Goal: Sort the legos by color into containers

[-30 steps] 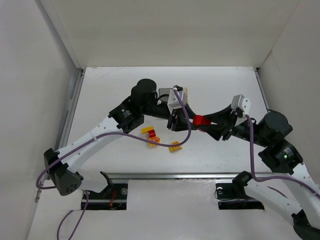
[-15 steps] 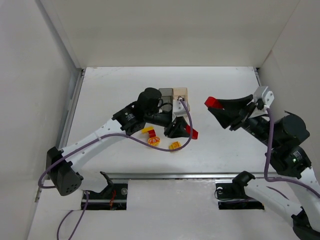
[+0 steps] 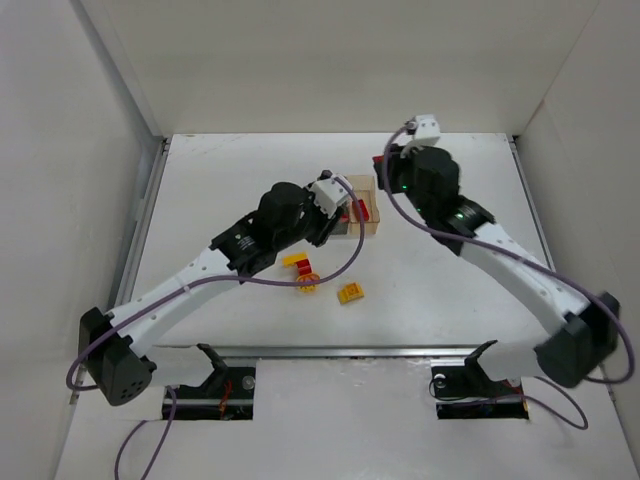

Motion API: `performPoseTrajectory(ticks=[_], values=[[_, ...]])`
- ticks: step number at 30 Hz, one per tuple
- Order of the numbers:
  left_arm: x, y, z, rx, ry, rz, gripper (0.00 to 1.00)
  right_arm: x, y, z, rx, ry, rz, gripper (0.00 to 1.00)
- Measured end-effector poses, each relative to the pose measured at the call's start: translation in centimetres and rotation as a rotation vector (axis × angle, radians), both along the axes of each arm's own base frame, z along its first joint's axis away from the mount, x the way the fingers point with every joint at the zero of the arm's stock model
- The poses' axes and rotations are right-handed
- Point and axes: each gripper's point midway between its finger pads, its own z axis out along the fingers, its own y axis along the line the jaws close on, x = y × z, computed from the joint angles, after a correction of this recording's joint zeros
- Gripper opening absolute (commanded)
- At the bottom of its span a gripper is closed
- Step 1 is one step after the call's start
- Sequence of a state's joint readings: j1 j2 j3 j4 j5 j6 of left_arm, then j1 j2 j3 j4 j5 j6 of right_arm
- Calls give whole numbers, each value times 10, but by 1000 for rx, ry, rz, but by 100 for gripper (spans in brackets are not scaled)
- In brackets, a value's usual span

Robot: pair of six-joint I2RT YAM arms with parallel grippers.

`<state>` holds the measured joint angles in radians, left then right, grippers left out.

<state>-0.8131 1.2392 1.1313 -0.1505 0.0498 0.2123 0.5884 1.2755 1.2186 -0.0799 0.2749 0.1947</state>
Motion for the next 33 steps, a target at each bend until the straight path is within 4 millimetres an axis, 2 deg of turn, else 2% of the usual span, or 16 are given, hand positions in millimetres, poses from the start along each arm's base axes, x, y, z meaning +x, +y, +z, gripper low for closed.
performPoseTrajectory(ticks=[2, 5, 7, 10, 13, 15, 18, 19, 21, 22, 23, 24, 25, 29, 33], values=[[8, 14, -1, 14, -22, 60, 0, 29, 11, -45, -32, 88, -32, 0], [19, 32, 1, 27, -54, 138, 0, 54, 13, -109, -45, 225, -82, 1], [27, 42, 3, 30, -75, 180, 0, 68, 5, -138, -36, 284, -121, 1], [37, 54, 3, 30, -92, 226, 0, 89, -1, -162, 2, 346, -126, 6], [41, 62, 1, 30, -88, 247, 0, 112, 2, -175, 61, 374, -101, 16], [44, 64, 2, 24, -91, 252, 0, 116, 5, -185, 86, 402, -81, 19], [45, 64, 3, 18, -92, 249, 0, 118, 15, -197, 105, 437, -33, 30], [45, 64, 3, 16, -91, 247, 0, 118, 18, -200, 111, 445, -18, 40], [45, 63, 3, 15, -91, 244, 0, 118, 23, -206, 125, 464, -3, 51], [45, 63, 3, 14, -91, 242, 0, 117, 24, -209, 131, 473, 0, 64], [44, 63, 3, 13, -91, 239, 0, 117, 25, -210, 143, 482, -1, 88], [44, 62, 3, 12, -90, 235, 0, 117, 26, -211, 155, 489, -4, 96], [44, 61, 3, 11, -89, 231, 0, 117, 25, -211, 156, 489, -6, 100], [41, 57, 3, 3, -82, 205, 0, 117, 23, -203, 172, 479, -10, 100], [35, 48, 3, -15, -67, 145, 0, 107, 22, -167, 114, 390, 69, 100]])
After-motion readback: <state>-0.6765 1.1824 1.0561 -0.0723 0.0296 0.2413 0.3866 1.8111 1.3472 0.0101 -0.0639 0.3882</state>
